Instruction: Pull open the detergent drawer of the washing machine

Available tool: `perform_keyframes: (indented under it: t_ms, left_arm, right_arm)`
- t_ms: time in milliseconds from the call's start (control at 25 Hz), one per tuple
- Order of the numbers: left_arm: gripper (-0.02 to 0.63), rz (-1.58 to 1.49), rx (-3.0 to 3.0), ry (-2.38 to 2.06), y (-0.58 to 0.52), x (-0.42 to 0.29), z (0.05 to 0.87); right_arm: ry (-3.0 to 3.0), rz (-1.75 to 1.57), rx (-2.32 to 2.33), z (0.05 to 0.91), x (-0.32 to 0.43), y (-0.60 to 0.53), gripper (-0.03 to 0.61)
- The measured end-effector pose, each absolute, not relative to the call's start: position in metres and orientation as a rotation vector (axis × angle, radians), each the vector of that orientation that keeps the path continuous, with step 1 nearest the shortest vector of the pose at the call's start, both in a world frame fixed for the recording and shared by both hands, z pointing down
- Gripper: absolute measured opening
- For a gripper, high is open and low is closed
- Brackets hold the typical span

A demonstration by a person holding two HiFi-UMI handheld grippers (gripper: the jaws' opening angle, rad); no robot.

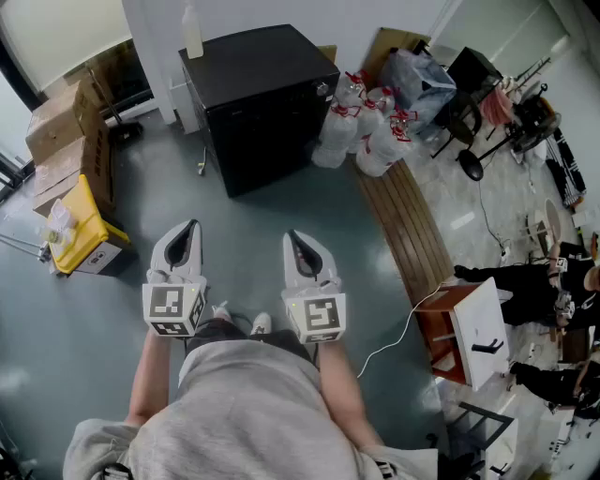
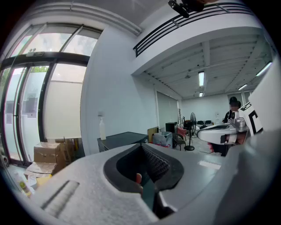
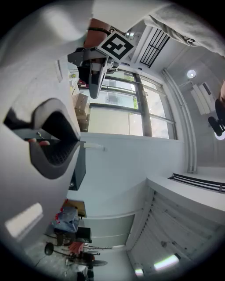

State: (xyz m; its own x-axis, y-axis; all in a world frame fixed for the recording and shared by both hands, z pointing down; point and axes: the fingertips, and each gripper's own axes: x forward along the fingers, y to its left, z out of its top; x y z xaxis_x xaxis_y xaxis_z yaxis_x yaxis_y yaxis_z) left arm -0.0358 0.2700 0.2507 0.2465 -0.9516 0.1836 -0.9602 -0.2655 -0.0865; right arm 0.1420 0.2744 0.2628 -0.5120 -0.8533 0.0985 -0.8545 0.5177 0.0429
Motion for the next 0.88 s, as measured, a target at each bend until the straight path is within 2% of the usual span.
perform_keyframes:
  t_ms: [880]
  left_arm:
    - [0.011,0.341,2.417,-1.907,0.2739,-0.0372,0.2539]
  right_arm:
    - [-2.67,0.084,1.432,0.2718,0.1383,0.271,0.003]
